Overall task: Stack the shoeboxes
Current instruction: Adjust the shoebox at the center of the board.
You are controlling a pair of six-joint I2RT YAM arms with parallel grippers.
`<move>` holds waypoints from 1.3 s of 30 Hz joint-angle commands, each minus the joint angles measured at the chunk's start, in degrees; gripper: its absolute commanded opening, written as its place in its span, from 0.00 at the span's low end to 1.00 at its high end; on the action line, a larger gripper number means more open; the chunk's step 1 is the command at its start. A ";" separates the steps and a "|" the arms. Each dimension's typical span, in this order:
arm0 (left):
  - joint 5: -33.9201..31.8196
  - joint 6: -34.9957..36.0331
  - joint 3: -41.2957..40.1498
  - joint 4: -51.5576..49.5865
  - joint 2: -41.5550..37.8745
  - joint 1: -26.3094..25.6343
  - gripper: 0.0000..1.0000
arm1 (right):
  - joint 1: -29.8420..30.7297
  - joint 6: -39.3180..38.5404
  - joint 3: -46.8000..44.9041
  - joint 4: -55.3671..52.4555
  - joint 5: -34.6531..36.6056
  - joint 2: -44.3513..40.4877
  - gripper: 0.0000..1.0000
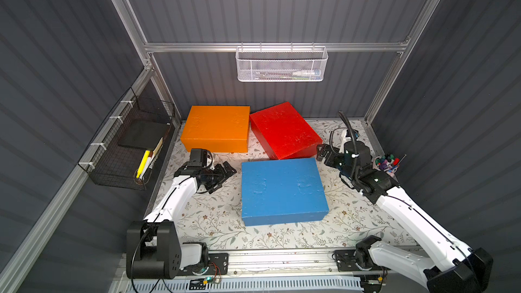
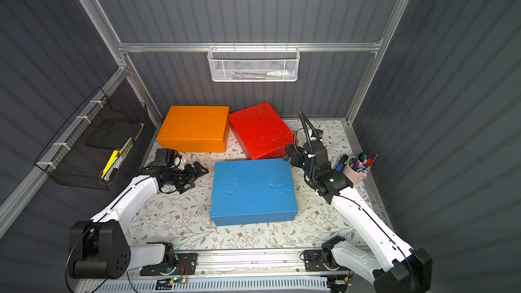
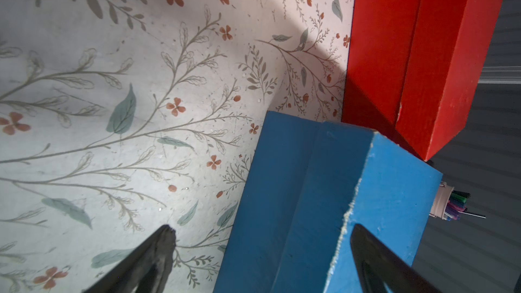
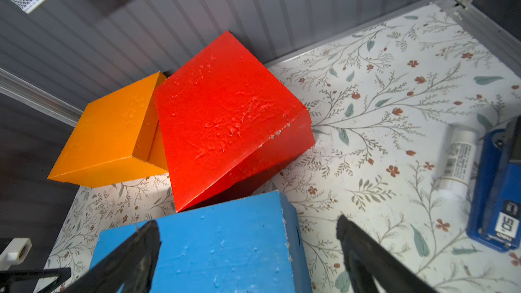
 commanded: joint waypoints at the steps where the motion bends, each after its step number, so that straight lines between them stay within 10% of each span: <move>1: 1.87 1.18 -0.49 -0.35 -0.24 -0.67 0.99 | -0.20 -1.24 0.47 3.39 1.87 1.38 0.99; 8: 5.91 2.49 2.04 0.39 0.06 -0.98 0.99 | -16.38 4.33 2.69 7.44 -16.62 7.80 0.99; 39: 16.10 -7.94 56.87 4.29 54.06 -17.30 0.99 | -18.17 8.11 10.57 12.68 -22.86 31.95 0.99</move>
